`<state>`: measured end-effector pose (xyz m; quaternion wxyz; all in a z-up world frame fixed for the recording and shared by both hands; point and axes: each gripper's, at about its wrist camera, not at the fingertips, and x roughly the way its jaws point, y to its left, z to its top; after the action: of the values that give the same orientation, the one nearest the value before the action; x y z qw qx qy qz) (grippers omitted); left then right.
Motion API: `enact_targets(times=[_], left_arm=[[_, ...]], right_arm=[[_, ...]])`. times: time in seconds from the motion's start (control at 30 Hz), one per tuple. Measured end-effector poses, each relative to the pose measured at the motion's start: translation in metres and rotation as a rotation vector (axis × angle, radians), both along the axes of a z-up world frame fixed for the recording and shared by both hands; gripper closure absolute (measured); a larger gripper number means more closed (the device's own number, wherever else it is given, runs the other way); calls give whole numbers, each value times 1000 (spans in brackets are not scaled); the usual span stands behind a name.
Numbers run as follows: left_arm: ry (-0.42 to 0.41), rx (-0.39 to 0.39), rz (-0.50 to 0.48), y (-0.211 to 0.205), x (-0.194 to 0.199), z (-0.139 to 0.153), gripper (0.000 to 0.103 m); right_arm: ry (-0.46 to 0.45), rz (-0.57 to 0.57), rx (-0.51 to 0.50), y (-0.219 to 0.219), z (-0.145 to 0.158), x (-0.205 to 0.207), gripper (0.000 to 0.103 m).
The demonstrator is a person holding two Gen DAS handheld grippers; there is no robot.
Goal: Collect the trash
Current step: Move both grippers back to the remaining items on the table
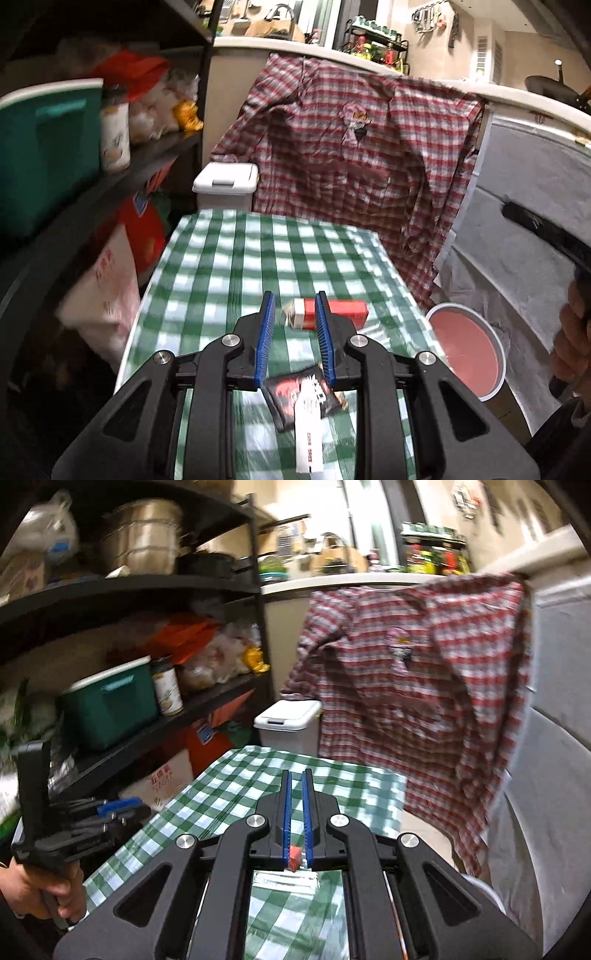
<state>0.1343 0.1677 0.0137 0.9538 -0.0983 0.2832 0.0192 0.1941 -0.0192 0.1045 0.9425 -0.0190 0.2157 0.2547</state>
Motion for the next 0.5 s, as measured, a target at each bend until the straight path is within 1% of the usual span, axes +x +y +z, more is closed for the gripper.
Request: enact_targets(times=[0.13,0.2,0.23,0.3,0.33,0.37,0.4,0.47,0.5], left_arm=[[23,57,19,-17,-2,-32,81],[46,69,19,-23,-1,-45,81],[61,68,25,-25,-1,-53,81],[92,64,27,-28,1,-64,80],[108,65,25,-30,4,-69,80],[122,67,22,-32,6,-75,80],[132,66,18,-33,8,-79,80],[151,60,13,-35,12,-85,78],[161,57,16,-36,13,-88,77]], right_arm=[[46,64,1,14,-32,27,96],[80,87,-11,21,-53,38,95],[106,108,-22,24,-67,44,92],[142,133,-54,32,-87,53,92],[158,144,-71,35,-98,57,88],[171,151,-83,38,-106,61,83],[183,156,-99,42,-116,65,80],[186,163,-126,46,-128,72,69],[186,167,-132,48,-131,74,67]])
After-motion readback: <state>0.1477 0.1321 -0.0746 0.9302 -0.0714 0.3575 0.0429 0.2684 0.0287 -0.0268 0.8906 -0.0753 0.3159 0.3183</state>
